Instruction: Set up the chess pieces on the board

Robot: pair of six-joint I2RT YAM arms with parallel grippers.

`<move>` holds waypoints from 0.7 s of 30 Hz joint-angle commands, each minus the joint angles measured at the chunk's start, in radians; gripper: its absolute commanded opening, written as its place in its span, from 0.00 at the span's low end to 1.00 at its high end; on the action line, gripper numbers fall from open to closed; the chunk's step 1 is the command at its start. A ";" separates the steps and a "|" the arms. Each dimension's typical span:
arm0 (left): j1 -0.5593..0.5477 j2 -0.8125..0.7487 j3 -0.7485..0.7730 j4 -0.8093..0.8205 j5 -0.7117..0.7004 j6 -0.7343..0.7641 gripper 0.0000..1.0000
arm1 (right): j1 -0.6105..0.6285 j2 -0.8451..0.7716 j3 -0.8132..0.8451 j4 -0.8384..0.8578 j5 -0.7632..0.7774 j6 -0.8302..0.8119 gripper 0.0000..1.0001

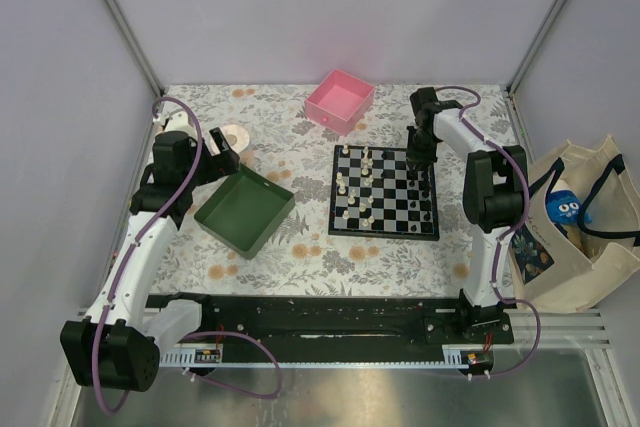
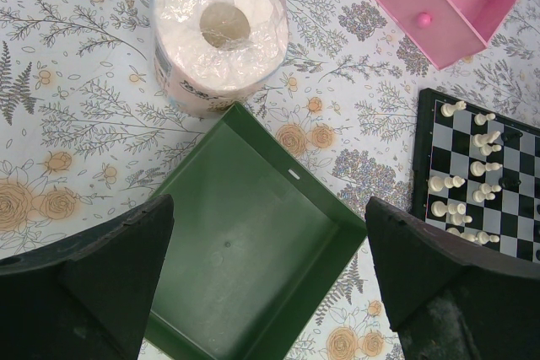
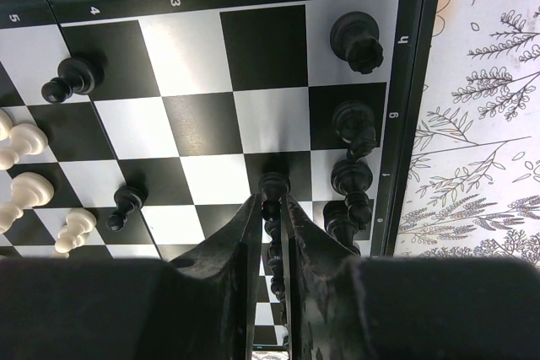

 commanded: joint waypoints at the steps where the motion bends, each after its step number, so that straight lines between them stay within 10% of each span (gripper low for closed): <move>1: 0.004 -0.019 0.001 0.036 -0.004 0.008 0.99 | -0.005 0.004 0.042 0.001 0.020 -0.009 0.24; 21: 0.004 -0.022 0.003 0.036 -0.002 0.006 0.99 | 0.015 -0.076 0.067 0.014 -0.104 0.020 0.41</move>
